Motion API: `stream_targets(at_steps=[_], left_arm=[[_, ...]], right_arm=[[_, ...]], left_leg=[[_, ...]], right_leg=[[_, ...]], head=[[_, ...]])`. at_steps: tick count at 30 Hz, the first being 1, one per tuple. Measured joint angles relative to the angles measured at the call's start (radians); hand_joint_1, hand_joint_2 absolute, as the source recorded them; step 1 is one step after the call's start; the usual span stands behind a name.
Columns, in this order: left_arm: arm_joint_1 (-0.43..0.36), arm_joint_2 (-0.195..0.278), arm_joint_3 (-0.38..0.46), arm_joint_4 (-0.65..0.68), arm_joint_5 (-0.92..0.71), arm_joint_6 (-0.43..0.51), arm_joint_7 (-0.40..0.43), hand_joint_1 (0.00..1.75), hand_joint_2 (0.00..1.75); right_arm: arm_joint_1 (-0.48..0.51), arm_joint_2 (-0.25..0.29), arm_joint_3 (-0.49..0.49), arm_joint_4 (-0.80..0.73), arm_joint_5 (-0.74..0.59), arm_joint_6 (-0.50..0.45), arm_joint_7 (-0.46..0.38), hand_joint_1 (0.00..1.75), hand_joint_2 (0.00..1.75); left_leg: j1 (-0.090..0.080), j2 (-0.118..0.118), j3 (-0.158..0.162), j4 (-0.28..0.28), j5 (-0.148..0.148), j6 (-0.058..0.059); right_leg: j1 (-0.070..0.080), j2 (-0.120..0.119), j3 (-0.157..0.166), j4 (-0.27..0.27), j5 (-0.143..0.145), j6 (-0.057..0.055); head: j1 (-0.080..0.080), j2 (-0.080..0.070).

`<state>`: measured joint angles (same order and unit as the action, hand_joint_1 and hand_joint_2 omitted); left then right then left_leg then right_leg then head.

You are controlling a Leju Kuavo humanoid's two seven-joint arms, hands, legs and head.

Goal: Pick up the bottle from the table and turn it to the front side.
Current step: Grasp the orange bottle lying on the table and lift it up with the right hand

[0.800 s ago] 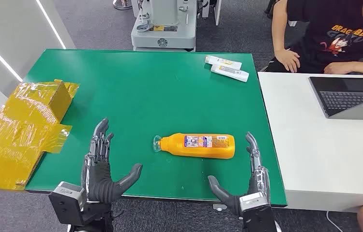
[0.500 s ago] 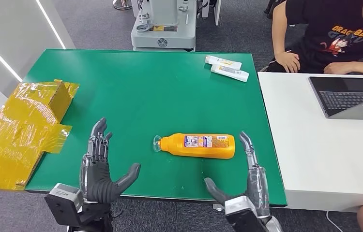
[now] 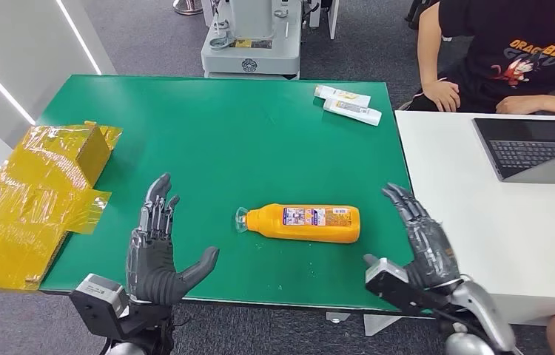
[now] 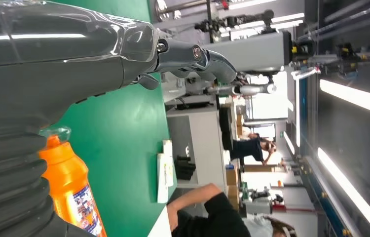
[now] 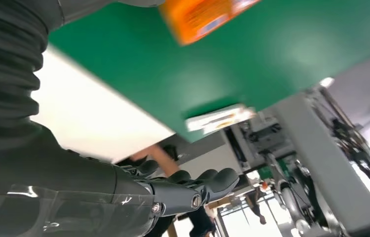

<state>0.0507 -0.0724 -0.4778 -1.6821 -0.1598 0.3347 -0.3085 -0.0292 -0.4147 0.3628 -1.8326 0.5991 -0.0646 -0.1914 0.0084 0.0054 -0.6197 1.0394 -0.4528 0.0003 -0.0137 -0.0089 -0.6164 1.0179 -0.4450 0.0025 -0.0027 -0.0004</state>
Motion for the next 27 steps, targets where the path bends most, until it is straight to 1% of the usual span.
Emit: stream_targets(at_steps=[4,7,8,10,13,16,19,21,23,25,27], left_arm=[[-0.046,0.0,-0.008,0.037,0.019,-0.034,-0.003,0.0,1.75],[-0.073,0.002,-0.019,0.063,0.033,-0.049,-0.01,0.0,1.75],[-0.079,0.002,-0.023,0.07,0.035,-0.051,-0.011,0.0,1.75],[-0.087,0.002,-0.026,0.078,0.036,-0.055,-0.012,0.0,1.75],[-0.096,0.002,-0.03,0.086,0.038,-0.067,-0.013,0.0,1.75],[-0.105,0.002,-0.034,0.089,0.038,-0.08,-0.013,0.0,1.75],[-0.111,0.002,-0.036,0.094,0.037,-0.083,-0.012,0.0,1.75],[-0.118,0.002,-0.038,0.098,0.038,-0.083,-0.012,0.0,1.75],[-0.125,0.002,-0.039,0.102,0.038,-0.083,-0.012,0.0,1.75],[-0.127,0.002,-0.04,0.104,0.039,-0.083,-0.012,0.0,1.75],[-0.127,0.002,-0.04,0.105,0.039,-0.083,-0.012,0.0,1.75]], right_arm=[[-0.085,-0.173,-0.059,0.022,-0.11,0.164,-0.035,0.0,1.75],[-0.168,-0.286,-0.069,0.039,-0.161,0.244,-0.087,0.0,1.75],[-0.19,-0.314,-0.071,0.044,-0.168,0.255,-0.095,0.0,1.75],[-0.222,-0.353,-0.07,0.052,-0.173,0.274,-0.108,0.0,1.75],[-0.309,-0.396,-0.034,0.08,-0.204,0.358,-0.162,0.0,1.75],[-0.428,-0.415,0.029,0.131,-0.239,0.432,-0.193,0.0,1.75],[-0.569,-0.404,0.122,0.208,-0.258,0.487,-0.2,0.0,1.75],[-0.669,-0.375,0.207,0.278,-0.277,0.499,-0.202,0.0,1.75],[-0.744,-0.339,0.287,0.345,-0.299,0.499,-0.202,0.0,1.75],[-0.799,-0.304,0.355,0.406,-0.314,0.498,-0.2,0.0,1.75],[-0.834,-0.278,0.401,0.449,-0.322,0.497,-0.198,0.0,1.75]], left_leg=[[-0.001,0.0,0.0,0.001,0.0,0.001],[-0.002,0.0,0.0,0.001,0.0,0.003],[-0.002,0.0,0.0,0.001,0.001,0.003],[-0.002,0.0,0.0,0.001,0.001,0.004],[-0.003,0.003,0.0,0.001,0.001,0.004],[-0.003,0.004,0.0,0.0,0.001,0.004],[-0.003,0.004,-0.001,0.0,0.001,0.005],[-0.003,0.005,0.001,0.0,0.001,0.005],[-0.003,0.004,0.001,0.0,0.002,0.004],[-0.003,0.002,0.001,0.0,0.003,0.004],[-0.003,0.0,0.0,0.0,0.003,0.004]], right_leg=[[-0.001,0.001,0.0,0.0,0.001,0.002],[-0.002,0.001,0.0,0.0,0.002,0.002],[-0.002,0.001,0.0,0.0,0.001,0.002],[-0.002,0.0,0.0,0.0,0.001,0.002],[-0.002,0.002,-0.001,0.001,0.001,0.002],[-0.002,0.003,-0.001,0.002,0.001,0.002],[-0.002,0.003,-0.001,0.002,0.002,0.002],[-0.002,0.003,-0.001,0.002,0.002,0.002],[-0.002,0.003,0.0,0.002,0.002,0.002],[-0.002,0.001,0.0,0.002,0.002,0.002],[-0.002,-0.001,0.0,0.002,0.002,0.002]], head=[[0.0,0.0],[0.0,0.0],[0.0,0.0],[0.0,0.0],[-0.001,0.0],[0.0,0.0],[-0.001,0.0],[-0.001,0.0],[-0.001,0.0],[-0.001,0.0],[-0.001,0.0]])
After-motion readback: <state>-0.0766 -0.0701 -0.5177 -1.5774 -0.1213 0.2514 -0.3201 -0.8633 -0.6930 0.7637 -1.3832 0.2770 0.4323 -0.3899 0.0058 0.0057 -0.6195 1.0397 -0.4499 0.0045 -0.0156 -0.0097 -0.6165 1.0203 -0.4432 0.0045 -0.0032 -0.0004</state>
